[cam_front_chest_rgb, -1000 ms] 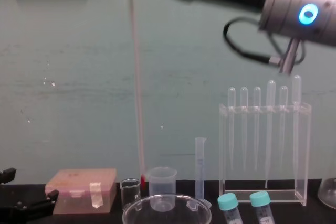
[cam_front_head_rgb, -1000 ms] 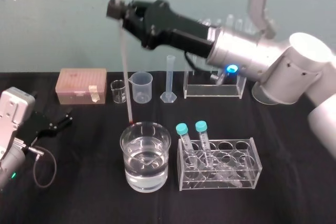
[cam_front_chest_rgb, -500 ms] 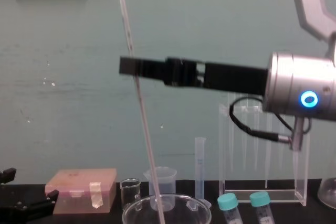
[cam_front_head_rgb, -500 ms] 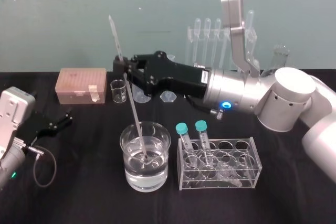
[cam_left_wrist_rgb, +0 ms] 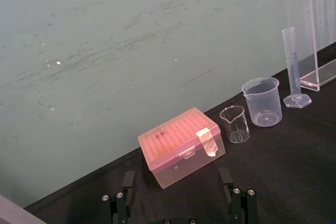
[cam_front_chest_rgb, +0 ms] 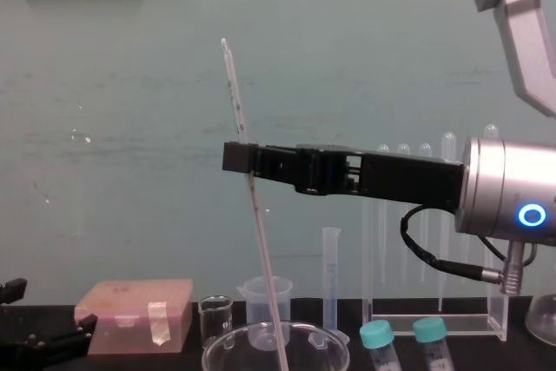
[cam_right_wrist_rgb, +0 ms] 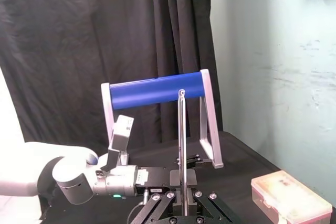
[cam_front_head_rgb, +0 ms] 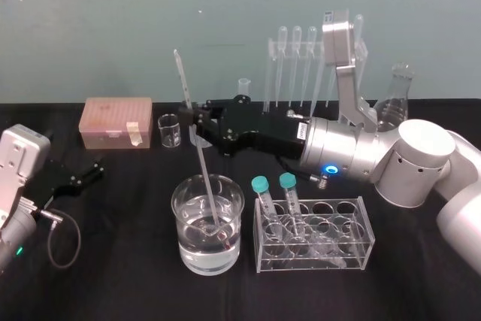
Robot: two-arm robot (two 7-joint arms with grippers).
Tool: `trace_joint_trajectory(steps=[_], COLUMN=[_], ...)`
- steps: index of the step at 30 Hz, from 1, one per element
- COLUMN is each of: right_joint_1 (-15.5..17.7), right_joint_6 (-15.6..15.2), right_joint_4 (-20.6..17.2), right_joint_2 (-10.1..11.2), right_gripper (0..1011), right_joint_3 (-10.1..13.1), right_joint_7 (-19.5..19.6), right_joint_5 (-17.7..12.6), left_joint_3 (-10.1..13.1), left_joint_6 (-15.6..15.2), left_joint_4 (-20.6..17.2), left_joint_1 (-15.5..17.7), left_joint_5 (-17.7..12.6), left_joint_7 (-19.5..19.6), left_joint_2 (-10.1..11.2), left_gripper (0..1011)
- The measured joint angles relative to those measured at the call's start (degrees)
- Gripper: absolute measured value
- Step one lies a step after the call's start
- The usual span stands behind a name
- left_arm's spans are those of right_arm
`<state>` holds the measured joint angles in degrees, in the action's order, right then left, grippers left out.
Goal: Hold the thermometer with one hand and immerse one end into the beaker, then reinsert it into the test tube rack.
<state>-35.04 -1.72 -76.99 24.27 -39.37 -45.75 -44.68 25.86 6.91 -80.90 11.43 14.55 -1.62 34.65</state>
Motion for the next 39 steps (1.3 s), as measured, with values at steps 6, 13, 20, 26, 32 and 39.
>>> trace_joint_trajectory(steps=[6, 13, 20, 26, 32, 39], right_joint_1=[0.24, 0.39, 0.41, 0.40, 0.25, -0.02], right_joint_6=[0.08, 0.09, 0.31, 0.40, 0.37, 0.21], right_joint_4=[0.18, -0.28, -0.59, -0.61, -0.56, -0.43], right_joint_2=[-0.15, -0.06, 0.22, 0.33, 0.46, 0.56], right_gripper=[56, 56, 56, 56, 56, 56], right_joint_3=[0.14, 0.34, 0.49, 0.55, 0.51, 0.27], right_joint_7=[-0.52, -0.95, -1.19, -1.50, -1.87, -2.23], right_joint_5=[-0.01, -0.15, -0.08, -0.11, -0.14, -0.07], left_joint_3=[0.00, 0.00, 0.00, 0.00, 0.00, 0.00], left_joint_6=[0.00, 0.00, 0.00, 0.00, 0.00, 0.00], left_joint_4=[0.00, 0.00, 0.00, 0.00, 0.00, 0.00], left_joint_1=[0.00, 0.00, 0.00, 0.00, 0.00, 0.00], left_joint_5=[0.00, 0.00, 0.00, 0.00, 0.00, 0.00], left_joint_7=[0.00, 0.00, 0.00, 0.00, 0.00, 0.00], left_joint_2=[0.00, 0.00, 0.00, 0.00, 0.00, 0.00], left_gripper=[1008, 1008, 1008, 1008, 1008, 1008])
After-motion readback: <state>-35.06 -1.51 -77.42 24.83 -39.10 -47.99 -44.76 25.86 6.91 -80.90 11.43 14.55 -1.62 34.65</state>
